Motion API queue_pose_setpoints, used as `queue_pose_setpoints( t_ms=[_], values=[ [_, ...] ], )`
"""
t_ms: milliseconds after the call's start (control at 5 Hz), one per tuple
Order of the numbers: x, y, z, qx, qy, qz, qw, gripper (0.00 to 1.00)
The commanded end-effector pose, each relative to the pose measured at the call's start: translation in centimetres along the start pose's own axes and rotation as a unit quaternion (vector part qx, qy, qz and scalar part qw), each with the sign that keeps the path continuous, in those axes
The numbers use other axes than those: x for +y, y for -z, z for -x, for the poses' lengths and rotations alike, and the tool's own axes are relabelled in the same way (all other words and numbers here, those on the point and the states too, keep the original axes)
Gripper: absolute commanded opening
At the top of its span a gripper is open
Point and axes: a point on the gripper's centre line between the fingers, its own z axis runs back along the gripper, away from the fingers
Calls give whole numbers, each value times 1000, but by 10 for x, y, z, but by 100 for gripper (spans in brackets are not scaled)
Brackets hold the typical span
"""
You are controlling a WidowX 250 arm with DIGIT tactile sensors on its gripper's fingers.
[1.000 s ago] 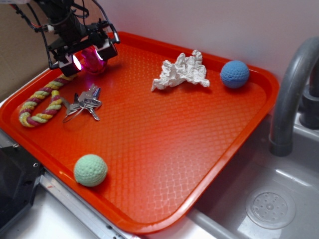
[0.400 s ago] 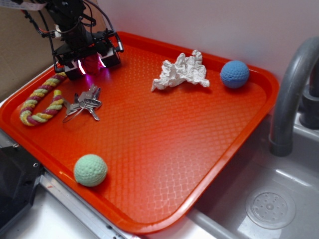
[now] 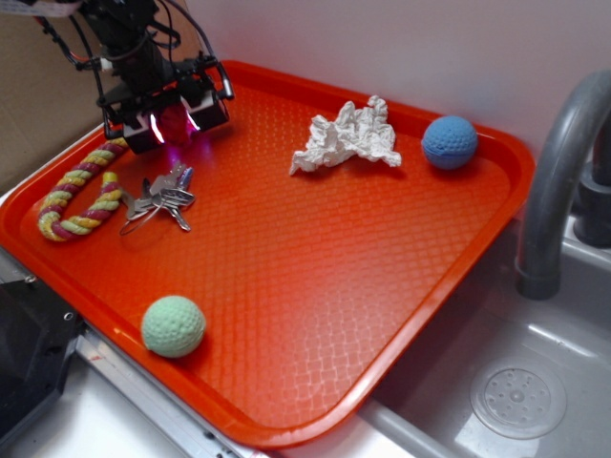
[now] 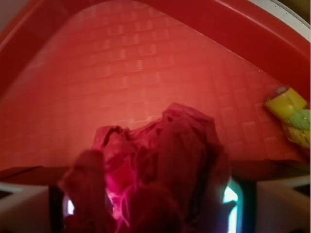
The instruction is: Grab the red paper.
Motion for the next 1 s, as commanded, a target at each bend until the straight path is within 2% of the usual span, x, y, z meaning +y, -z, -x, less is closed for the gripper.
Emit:
queue_pose_setpoints(
  t_ms=[0,200,400,600,800],
  values=[
    [-21,-102,-7,106,137,25,985,0],
    [-30,-142,20,154,258,-8,954,0],
    [-31,-171,40,132,377,22,917,0],
    [-30,-193,54,112,442,58,888,0],
    [-27,-191,51,139,405,64,901,0]
  ],
)
